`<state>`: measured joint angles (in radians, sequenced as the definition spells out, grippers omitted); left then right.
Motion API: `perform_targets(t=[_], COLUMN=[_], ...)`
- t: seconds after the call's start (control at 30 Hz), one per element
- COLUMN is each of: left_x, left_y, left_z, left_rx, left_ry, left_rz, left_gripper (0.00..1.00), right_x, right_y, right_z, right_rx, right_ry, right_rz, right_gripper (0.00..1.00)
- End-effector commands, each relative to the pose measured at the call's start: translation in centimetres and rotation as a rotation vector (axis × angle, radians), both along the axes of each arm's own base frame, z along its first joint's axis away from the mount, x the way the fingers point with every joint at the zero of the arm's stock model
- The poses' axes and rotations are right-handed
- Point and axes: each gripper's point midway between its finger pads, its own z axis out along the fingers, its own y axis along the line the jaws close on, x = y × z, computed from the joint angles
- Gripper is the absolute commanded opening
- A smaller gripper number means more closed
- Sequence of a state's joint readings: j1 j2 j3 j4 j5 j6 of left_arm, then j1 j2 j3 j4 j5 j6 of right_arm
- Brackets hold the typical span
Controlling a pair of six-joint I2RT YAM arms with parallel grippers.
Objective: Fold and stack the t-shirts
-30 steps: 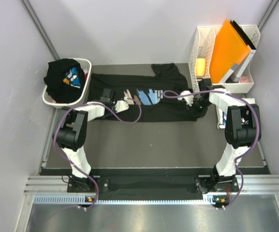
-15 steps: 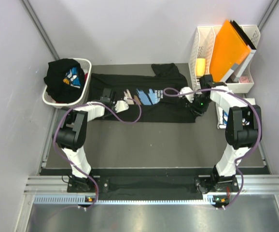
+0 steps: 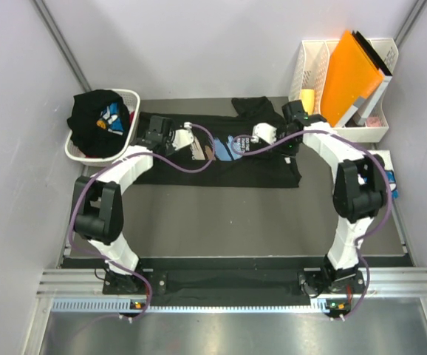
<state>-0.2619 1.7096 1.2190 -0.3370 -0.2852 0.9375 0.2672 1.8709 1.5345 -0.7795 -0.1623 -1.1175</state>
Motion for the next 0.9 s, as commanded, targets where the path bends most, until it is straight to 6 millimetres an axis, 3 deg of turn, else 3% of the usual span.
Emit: perform_targets(t=[0.0, 0.2, 0.33, 0.5, 0.87], left_x=[-0.4, 0.7, 1.3, 1.9, 4.2], left_y=[1.0, 1.2, 0.5, 0.6, 0.8], left_z=[3.1, 5.1, 5.9, 4.5, 5.6], left_rx=[0.048, 0.051, -0.006, 0.027, 0.051], left_ry=[-0.031, -0.092, -0.134, -0.142, -0.167], left_rz=[0.023, 0.051, 0.049, 0.033, 0.053], left_gripper=[0.44, 0.44, 0.44, 0.44, 0.43], right_x=[2.6, 4.0, 4.3, 5.2, 4.5], right_y=[2.2, 5.1, 7.2, 7.5, 7.4], right_z=[-1.7, -2.6, -1.6, -1.9, -3.7], right_rx=[-0.041, -0.082, -0.12, -0.158, -0.15], right_ry=[-0.038, -0.065, -0.105, -0.102, -0.049], right_rz=[0.1, 0.123, 0.159, 0.183, 0.218], right_gripper=[0.31, 0.33, 0.33, 0.33, 0.36])
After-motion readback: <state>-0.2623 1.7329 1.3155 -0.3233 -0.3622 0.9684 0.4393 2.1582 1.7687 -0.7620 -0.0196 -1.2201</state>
